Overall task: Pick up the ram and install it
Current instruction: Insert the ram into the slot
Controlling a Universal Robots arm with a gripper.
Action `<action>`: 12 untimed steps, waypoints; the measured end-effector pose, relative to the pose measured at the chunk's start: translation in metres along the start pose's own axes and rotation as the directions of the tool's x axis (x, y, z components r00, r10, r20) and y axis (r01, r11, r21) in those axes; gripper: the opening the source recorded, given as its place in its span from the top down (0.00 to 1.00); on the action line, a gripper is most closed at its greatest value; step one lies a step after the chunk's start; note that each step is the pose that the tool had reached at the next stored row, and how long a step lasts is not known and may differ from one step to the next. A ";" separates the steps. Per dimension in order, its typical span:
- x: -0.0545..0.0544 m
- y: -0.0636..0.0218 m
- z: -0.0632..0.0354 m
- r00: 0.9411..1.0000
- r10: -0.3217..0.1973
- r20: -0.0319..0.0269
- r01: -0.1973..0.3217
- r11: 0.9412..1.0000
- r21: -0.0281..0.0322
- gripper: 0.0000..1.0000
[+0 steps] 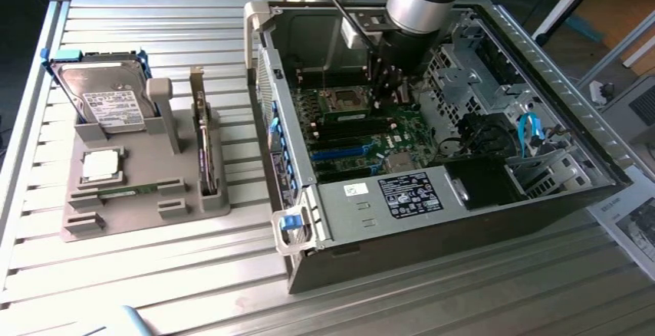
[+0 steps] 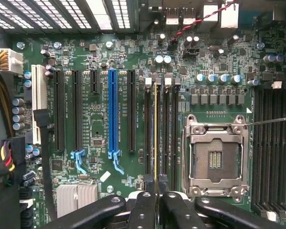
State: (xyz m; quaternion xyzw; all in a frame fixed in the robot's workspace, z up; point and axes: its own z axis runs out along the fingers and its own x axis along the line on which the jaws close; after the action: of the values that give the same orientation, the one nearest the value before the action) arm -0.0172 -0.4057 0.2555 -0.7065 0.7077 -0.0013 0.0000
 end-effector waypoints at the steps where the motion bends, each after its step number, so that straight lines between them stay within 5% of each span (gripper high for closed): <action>1: 0.000 0.0000 0.0008 1.000 0.000 0.000 0.000 1.000 0.000 0.88; 12: 0.000 0.0000 0.0106 1.000 0.000 0.000 0.000 1.000 0.000 0.88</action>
State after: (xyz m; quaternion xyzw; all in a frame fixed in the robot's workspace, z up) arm -0.0172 -0.4058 0.2449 -0.7065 0.7077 -0.0013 0.0000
